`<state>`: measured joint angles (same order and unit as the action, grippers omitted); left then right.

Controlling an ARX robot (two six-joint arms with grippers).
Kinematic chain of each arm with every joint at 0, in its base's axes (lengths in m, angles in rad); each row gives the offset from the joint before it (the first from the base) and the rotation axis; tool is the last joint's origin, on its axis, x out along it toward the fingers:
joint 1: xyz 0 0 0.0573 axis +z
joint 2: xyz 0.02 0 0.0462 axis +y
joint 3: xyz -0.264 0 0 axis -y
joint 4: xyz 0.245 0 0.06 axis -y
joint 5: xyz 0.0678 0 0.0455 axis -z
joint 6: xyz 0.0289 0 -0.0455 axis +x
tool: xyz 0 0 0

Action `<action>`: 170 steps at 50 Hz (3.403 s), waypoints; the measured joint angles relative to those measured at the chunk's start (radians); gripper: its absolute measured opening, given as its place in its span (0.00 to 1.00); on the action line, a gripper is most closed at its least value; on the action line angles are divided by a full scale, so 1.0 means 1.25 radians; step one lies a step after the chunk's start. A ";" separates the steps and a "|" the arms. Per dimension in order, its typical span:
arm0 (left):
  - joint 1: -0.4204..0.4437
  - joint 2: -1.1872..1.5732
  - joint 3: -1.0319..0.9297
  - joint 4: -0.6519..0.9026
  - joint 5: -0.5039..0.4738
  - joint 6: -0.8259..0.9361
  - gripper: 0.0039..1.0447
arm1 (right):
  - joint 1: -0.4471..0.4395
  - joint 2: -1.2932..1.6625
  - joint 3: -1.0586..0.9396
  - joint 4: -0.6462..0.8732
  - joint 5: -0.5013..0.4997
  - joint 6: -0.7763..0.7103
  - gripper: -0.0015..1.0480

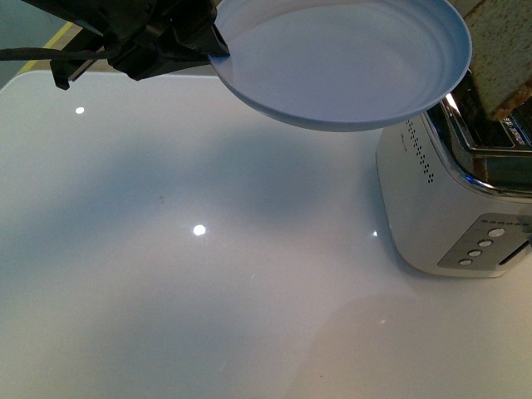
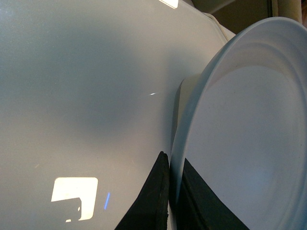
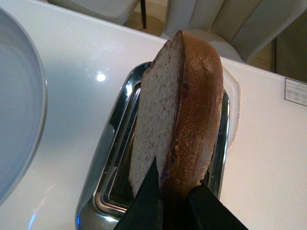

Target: Left arm holds plate, right arm toasts bread

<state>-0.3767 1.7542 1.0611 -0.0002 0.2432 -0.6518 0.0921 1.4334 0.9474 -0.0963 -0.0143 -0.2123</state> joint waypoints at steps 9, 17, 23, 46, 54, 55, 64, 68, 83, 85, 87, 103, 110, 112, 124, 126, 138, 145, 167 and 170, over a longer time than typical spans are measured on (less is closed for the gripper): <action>0.000 0.000 0.000 0.003 0.003 0.000 0.02 | 0.005 0.013 0.015 -0.021 -0.002 0.019 0.03; 0.000 0.000 0.000 0.005 0.006 0.000 0.02 | 0.010 0.032 0.021 -0.017 0.014 0.026 0.03; 0.000 0.000 0.000 0.005 0.006 0.000 0.02 | 0.017 0.049 0.024 -0.014 0.016 0.029 0.03; 0.003 -0.001 -0.001 0.005 0.007 0.001 0.02 | 0.024 0.108 0.043 -0.003 0.060 0.033 0.03; 0.003 -0.002 -0.001 0.005 0.009 0.001 0.02 | 0.025 0.110 0.054 -0.019 0.060 0.039 0.03; 0.003 -0.002 -0.001 0.005 0.009 0.001 0.02 | 0.025 0.111 0.055 -0.020 0.060 0.041 0.03; 0.003 -0.002 -0.001 0.005 0.009 0.001 0.02 | 0.025 0.111 0.059 -0.038 0.066 0.050 0.03; 0.003 -0.002 -0.001 0.005 0.011 0.001 0.02 | 0.025 0.111 0.059 -0.040 0.066 0.050 0.03; 0.003 -0.002 -0.002 0.005 0.012 0.001 0.02 | 0.024 0.108 0.059 -0.055 0.063 0.055 0.03; 0.003 -0.002 -0.002 0.005 0.012 0.001 0.02 | 0.024 0.108 0.059 -0.055 0.063 0.054 0.03; 0.003 -0.002 -0.002 0.005 0.012 0.001 0.02 | 0.023 0.108 0.059 -0.056 0.063 0.054 0.03; 0.003 -0.002 -0.002 0.006 0.012 0.000 0.02 | 0.020 0.105 0.059 -0.061 0.058 0.067 0.33; 0.003 -0.002 -0.002 0.006 0.012 0.001 0.02 | 0.020 0.105 0.059 -0.055 0.057 0.070 0.54; 0.003 -0.002 -0.002 0.006 0.012 0.001 0.02 | 0.020 0.106 0.058 -0.053 0.056 0.071 0.61; 0.003 -0.002 -0.002 0.006 0.012 0.000 0.02 | 0.004 0.096 0.027 0.011 0.032 0.101 0.92; 0.003 -0.002 -0.002 0.006 0.012 0.000 0.02 | -0.002 0.083 0.013 0.038 0.028 0.109 0.91; 0.003 -0.002 -0.004 0.010 0.012 0.001 0.02 | -0.055 -0.100 -0.105 0.267 0.013 0.155 0.92; 0.003 -0.002 -0.008 0.011 0.012 0.001 0.02 | -0.070 -0.228 -0.158 0.290 0.011 0.167 0.92; 0.003 -0.002 -0.016 0.016 0.005 0.004 0.02 | -0.074 -0.413 -0.501 0.547 0.012 0.170 0.17; 0.004 -0.002 -0.016 0.016 0.002 0.006 0.02 | -0.074 -0.444 -0.539 0.553 0.012 0.170 0.04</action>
<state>-0.3721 1.7523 1.0405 0.0193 0.2459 -0.6437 -0.0002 0.8780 0.2733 0.5945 0.0002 0.0006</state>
